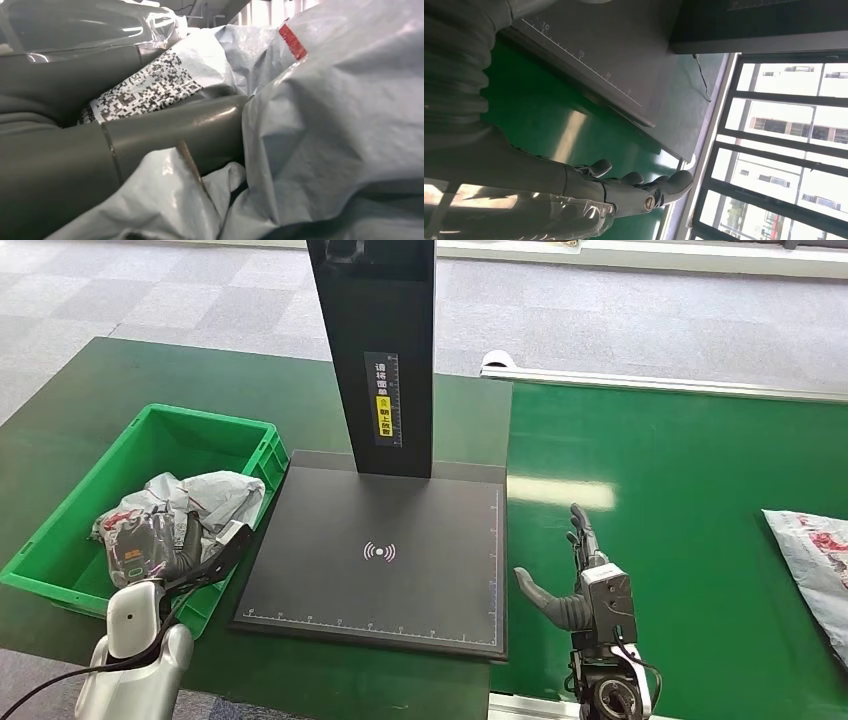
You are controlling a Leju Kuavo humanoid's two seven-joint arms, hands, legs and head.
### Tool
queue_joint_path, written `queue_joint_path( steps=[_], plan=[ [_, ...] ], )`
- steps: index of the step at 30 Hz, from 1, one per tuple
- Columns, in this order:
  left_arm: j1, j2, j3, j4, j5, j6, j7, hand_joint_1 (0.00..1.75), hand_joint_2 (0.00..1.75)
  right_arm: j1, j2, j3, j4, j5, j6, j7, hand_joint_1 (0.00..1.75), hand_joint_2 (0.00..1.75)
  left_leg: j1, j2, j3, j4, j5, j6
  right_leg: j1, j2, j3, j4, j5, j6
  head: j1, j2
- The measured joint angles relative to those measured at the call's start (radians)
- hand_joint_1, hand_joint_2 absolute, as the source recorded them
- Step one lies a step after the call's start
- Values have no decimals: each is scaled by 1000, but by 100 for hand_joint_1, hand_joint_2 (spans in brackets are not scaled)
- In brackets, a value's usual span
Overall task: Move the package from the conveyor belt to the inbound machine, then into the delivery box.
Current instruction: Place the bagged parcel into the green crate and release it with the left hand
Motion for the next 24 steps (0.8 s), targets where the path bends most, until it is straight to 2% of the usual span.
queue_joint_path(
  steps=[3, 4, 5, 7, 8, 9, 14, 16, 20, 24],
  plan=[
    [0, 0, 0, 1, 0, 0, 0, 175, 0, -2, 2, -1, 0, 1, 0, 0, 0, 175, 0, 0, 0, 0, 0, 0, 0, 0, 0, 0, 0, 0, 0, 0],
    [0, 0, 0, 1, 0, 0, 0, 166, 0, -3, 3, -2, 0, 1, 0, 0, 0, 175, 0, 0, 0, 0, 0, 0, 0, 0, 0, 0, 0, 0, 0, 0],
    [0, 0, 0, 1, 0, 0, 0, 134, 0, -4, 4, -2, 0, 1, 0, 0, 0, 175, 0, 0, 0, 0, 0, 0, 0, 0, 0, 0, 0, 0, 0, 0],
    [0, 0, 0, 1, 0, 2, 1, 47, 0, -5, 5, -3, 0, 1, 0, 0, 0, 175, 0, 0, 0, 0, 0, 0, 0, 0, 0, 0, 0, 0, 0, 0],
    [0, 0, 0, 1, 0, 10, 3, 12, 0, -5, 5, -3, 0, 1, 0, 0, 0, 175, 0, 0, 0, 0, 0, 0, 0, 0, 0, 0, 0, 0, 0, 0],
    [1, 0, 0, 1, 1, 30, 6, 0, 0, -5, 6, -3, 0, 2, 0, 1, 0, 175, 0, 0, 0, 0, 0, 0, 0, 0, 0, 0, 0, 0, 0, 0],
    [1, -10, 12, -5, 52, 313, -17, 0, 0, -5, 8, -3, 0, 3, -1, 6, 0, 175, 0, 0, -1, 0, 0, 0, 0, 0, -1, 0, 0, 0, 0, 0],
    [1, -19, 21, -23, 115, 365, -68, 0, 0, -5, 8, -2, 0, 0, -7, 7, 0, 175, 0, 0, -1, 0, 0, 0, 0, 0, -1, 0, 0, 0, 0, 0],
    [0, -72, 81, -100, 203, 390, -254, 0, 0, -5, 8, 2, 0, -12, -23, 6, 0, 175, 0, 0, -2, 0, 0, 0, 0, 0, -2, 0, 0, 0, 0, 0],
    [-22, -175, 214, -193, 259, 392, -549, 0, 0, -2, 8, 7, 0, -20, -38, 2, 0, 175, 0, 0, -2, 0, 0, 0, 0, 0, -2, 0, 0, 0, 0, 0]
  ],
)
